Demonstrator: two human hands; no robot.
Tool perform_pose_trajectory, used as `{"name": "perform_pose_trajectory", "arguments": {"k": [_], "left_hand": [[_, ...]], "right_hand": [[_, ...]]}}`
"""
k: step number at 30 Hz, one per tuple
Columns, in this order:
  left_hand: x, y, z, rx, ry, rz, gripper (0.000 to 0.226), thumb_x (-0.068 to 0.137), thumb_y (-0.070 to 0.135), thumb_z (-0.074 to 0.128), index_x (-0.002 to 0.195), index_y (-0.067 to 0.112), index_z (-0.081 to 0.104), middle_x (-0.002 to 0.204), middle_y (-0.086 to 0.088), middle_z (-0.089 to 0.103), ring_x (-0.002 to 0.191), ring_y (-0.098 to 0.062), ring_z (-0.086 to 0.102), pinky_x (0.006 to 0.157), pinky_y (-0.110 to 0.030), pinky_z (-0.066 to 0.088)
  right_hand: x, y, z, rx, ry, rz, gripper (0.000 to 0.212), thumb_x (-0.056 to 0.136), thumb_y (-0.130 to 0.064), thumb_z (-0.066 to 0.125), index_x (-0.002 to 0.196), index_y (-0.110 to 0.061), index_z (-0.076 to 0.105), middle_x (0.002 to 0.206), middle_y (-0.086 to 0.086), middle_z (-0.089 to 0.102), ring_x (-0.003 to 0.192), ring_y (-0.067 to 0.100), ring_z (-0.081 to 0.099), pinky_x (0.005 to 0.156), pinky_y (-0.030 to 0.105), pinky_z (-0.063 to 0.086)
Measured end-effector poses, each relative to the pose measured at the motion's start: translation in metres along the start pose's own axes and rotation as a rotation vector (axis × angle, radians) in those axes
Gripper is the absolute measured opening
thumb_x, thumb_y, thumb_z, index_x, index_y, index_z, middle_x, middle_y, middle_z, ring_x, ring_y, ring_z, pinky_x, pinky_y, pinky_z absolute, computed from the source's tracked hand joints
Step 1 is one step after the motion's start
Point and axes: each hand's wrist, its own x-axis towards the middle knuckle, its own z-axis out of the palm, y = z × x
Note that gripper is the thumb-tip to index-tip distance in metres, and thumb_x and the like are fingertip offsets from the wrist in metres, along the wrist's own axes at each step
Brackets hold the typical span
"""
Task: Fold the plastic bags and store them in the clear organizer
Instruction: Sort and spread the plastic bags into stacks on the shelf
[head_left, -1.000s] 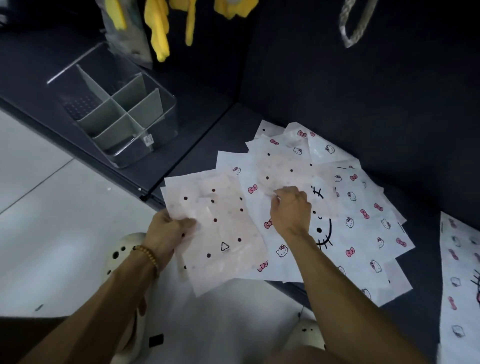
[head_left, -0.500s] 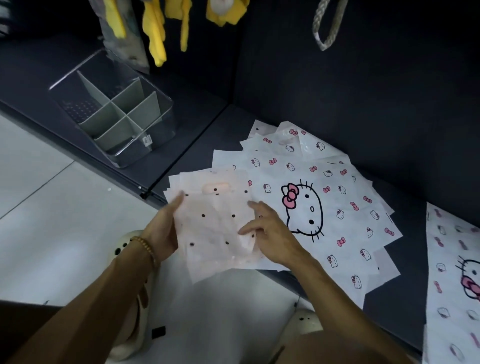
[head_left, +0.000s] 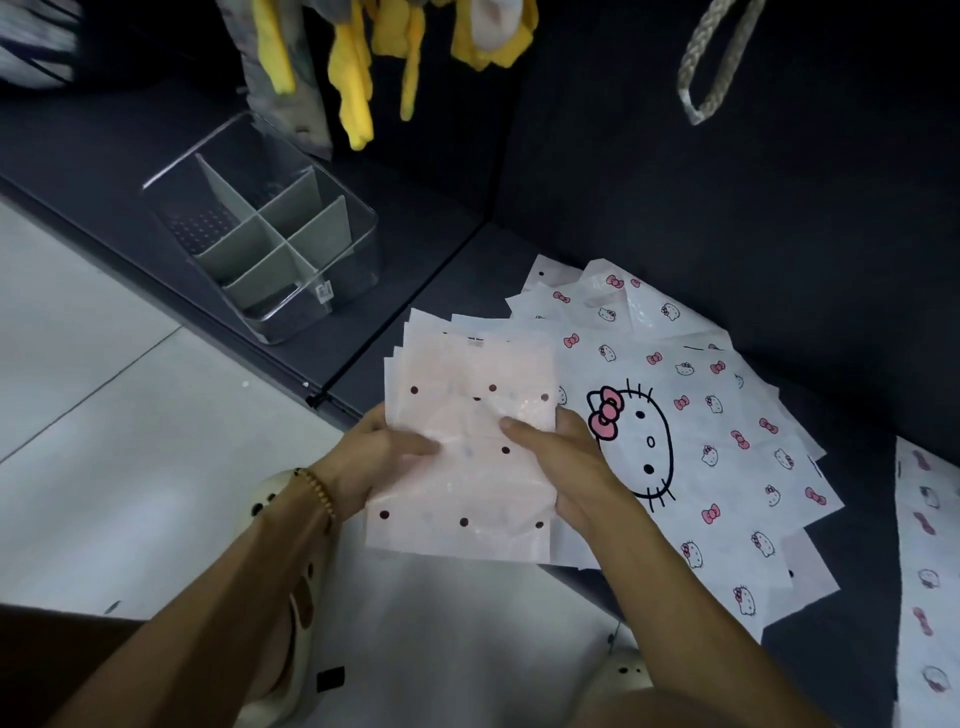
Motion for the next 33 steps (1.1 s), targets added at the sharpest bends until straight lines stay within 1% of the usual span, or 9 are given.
{"name": "perform_pose_trajectory", "arguments": {"k": [4,9,12,14,17,20,26,30,33], "left_hand": [[-0.007,0.010,-0.016,0.151,0.022,0.028,0.031,0.087,0.018,0.067,0.116,0.019,0.056,0.106,-0.005,0.071,0.091,-0.027,0.070,0.076,-0.039,0.058],[0.014,0.033,-0.064,0.633,0.233,0.190,0.015,0.090,0.021,0.063,0.104,0.022,0.056,0.100,0.001,0.065,0.088,-0.017,0.063,0.084,-0.034,0.050],[0.042,0.055,-0.085,0.805,0.375,0.238,0.015,0.089,0.017,0.062,0.102,0.019,0.056,0.101,-0.001,0.062,0.085,-0.018,0.057,0.082,-0.032,0.044],[0.060,0.061,-0.093,0.902,0.426,0.221,0.019,0.089,0.013,0.061,0.107,0.016,0.057,0.107,-0.007,0.063,0.090,-0.022,0.055,0.086,-0.034,0.046],[0.080,0.060,-0.097,1.010,0.481,0.215,0.038,0.089,0.012,0.057,0.127,0.013,0.052,0.119,-0.012,0.061,0.102,-0.030,0.057,0.095,-0.040,0.047],[0.093,0.056,-0.097,1.030,0.497,0.215,0.047,0.091,0.017,0.056,0.136,0.018,0.044,0.122,-0.015,0.060,0.104,-0.035,0.059,0.093,-0.045,0.050],[0.097,0.046,-0.091,1.177,0.537,0.227,0.050,0.094,0.023,0.053,0.141,0.017,0.035,0.119,-0.015,0.060,0.098,-0.031,0.061,0.088,-0.042,0.051],[0.088,0.031,-0.076,1.507,0.704,0.418,0.057,0.089,0.031,0.055,0.138,0.009,0.038,0.131,-0.016,0.049,0.117,-0.033,0.048,0.100,-0.046,0.041],[0.083,0.012,-0.048,1.520,0.454,0.705,0.050,0.092,0.038,0.050,0.137,0.017,0.044,0.141,-0.011,0.044,0.131,-0.030,0.039,0.108,-0.044,0.033]], "right_hand": [[0.009,-0.003,0.020,0.121,0.182,-0.111,0.011,0.086,-0.022,0.069,0.093,-0.031,0.068,0.089,-0.011,0.075,0.081,0.011,0.072,0.069,0.032,0.058],[0.041,-0.010,0.059,0.041,0.120,-0.106,0.019,0.088,-0.015,0.064,0.103,-0.026,0.065,0.097,-0.006,0.073,0.089,0.014,0.070,0.077,0.032,0.056],[0.064,-0.016,0.077,-0.348,0.149,-0.227,0.017,0.092,-0.025,0.057,0.105,-0.014,0.060,0.101,-0.001,0.066,0.097,0.020,0.062,0.080,0.032,0.050],[0.073,-0.014,0.076,-0.879,0.236,-0.372,0.028,0.096,-0.032,0.049,0.116,-0.014,0.057,0.121,0.005,0.058,0.114,0.025,0.049,0.093,0.039,0.044],[0.073,0.004,0.069,-1.454,0.022,-0.576,0.054,0.096,-0.050,0.041,0.144,-0.026,0.038,0.158,0.004,0.020,0.144,0.026,0.013,0.114,0.047,0.017],[0.072,0.027,0.056,-1.510,-0.094,-0.536,0.067,0.094,-0.063,0.030,0.152,-0.035,0.011,0.162,-0.005,-0.005,0.148,0.022,-0.011,0.117,0.048,0.001],[0.063,0.038,0.010,-1.521,0.006,-0.452,0.075,0.096,-0.061,0.026,0.153,-0.026,-0.010,0.157,-0.008,-0.021,0.147,0.014,-0.016,0.117,0.040,-0.006],[0.060,0.038,0.011,-1.506,0.053,-0.467,0.075,0.095,-0.055,0.033,0.154,-0.020,0.004,0.162,-0.001,-0.009,0.147,0.015,-0.015,0.116,0.039,-0.009],[0.055,0.038,0.018,-1.530,0.104,-0.428,0.077,0.092,-0.060,0.032,0.153,-0.020,0.008,0.162,0.004,-0.007,0.147,0.022,-0.015,0.116,0.047,-0.008]]}}
